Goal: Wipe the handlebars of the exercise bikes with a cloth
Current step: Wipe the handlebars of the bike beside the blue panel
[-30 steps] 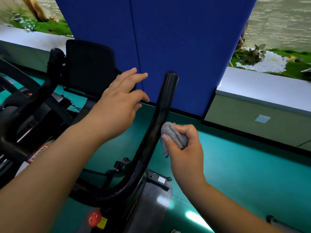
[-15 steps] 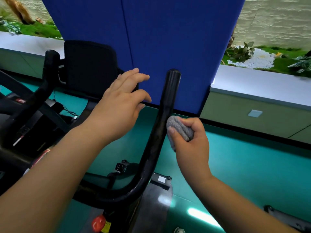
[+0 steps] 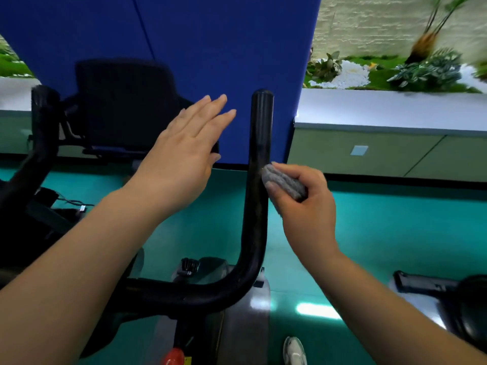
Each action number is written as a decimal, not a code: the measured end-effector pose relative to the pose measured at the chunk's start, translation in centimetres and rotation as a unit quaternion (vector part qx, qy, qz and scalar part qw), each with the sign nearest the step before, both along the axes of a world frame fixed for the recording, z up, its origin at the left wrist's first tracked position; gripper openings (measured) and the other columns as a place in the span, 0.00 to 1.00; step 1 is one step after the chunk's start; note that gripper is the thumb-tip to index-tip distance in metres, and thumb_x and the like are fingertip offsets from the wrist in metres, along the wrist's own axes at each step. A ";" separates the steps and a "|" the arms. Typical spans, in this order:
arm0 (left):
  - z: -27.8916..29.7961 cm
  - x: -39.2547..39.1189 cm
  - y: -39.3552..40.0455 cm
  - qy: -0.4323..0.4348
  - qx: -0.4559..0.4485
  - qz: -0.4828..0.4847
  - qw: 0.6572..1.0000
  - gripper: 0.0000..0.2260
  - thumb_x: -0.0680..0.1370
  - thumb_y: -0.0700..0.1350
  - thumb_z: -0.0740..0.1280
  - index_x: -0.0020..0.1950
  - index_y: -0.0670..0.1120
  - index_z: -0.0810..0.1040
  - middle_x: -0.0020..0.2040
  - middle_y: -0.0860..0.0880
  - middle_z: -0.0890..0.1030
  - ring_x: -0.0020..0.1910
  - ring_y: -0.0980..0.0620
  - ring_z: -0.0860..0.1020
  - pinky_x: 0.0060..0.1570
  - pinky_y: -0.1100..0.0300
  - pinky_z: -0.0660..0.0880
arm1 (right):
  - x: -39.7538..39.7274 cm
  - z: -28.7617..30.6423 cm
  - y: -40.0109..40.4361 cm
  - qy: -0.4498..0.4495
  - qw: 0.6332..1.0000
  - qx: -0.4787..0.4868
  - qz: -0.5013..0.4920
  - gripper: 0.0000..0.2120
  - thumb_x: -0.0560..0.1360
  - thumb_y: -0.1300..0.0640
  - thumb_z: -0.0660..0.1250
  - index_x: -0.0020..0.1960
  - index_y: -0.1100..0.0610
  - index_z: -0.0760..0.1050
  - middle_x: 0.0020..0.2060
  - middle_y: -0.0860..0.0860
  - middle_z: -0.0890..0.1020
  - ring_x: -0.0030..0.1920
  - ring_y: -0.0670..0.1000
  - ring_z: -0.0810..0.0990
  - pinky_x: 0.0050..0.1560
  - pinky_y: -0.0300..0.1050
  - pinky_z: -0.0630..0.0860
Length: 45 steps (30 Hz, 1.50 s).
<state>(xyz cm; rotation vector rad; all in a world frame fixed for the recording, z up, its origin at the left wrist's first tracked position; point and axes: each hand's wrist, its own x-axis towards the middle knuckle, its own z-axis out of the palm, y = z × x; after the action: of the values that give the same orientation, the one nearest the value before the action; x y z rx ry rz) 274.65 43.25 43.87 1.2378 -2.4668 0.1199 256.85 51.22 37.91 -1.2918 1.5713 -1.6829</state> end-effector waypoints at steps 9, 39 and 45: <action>0.2 0.4 0.2 -0.008 -0.015 -0.008 1.000 0.26 0.78 0.36 0.63 0.75 0.48 0.62 0.78 0.50 0.54 0.77 0.51 0.51 0.73 0.56 0.46 | 0.4 0.1 1.9 0.141 0.988 -0.051 0.041 0.14 0.69 0.62 0.73 0.53 0.50 0.80 0.50 0.53 0.74 0.55 0.44 0.74 0.58 0.31 0.68; 0.4 1.7 0.6 -0.036 0.007 -0.011 0.999 0.33 0.79 0.42 0.63 0.78 0.53 0.49 0.78 0.55 0.49 0.77 0.56 0.46 0.73 0.50 0.41 | 0.5 1.9 3.4 0.298 0.943 -0.045 0.143 0.15 0.66 0.68 0.75 0.50 0.56 0.83 0.50 0.52 0.75 0.52 0.44 0.76 0.53 0.29 0.70; 0.8 3.2 2.4 -0.056 0.054 0.015 0.997 0.34 0.79 0.48 0.63 0.78 0.56 0.44 0.78 0.58 0.49 0.77 0.55 0.48 0.75 0.47 0.46 | 0.8 3.0 -0.9 0.291 0.951 -0.035 0.104 0.14 0.68 0.66 0.75 0.52 0.56 0.82 0.49 0.50 0.73 0.50 0.40 0.73 0.52 0.25 0.66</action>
<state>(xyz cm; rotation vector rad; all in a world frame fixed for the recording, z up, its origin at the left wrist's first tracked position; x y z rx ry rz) 277.81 45.61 44.70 1.3469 -2.5815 0.0658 257.63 50.30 40.94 -2.0462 1.6091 -1.2990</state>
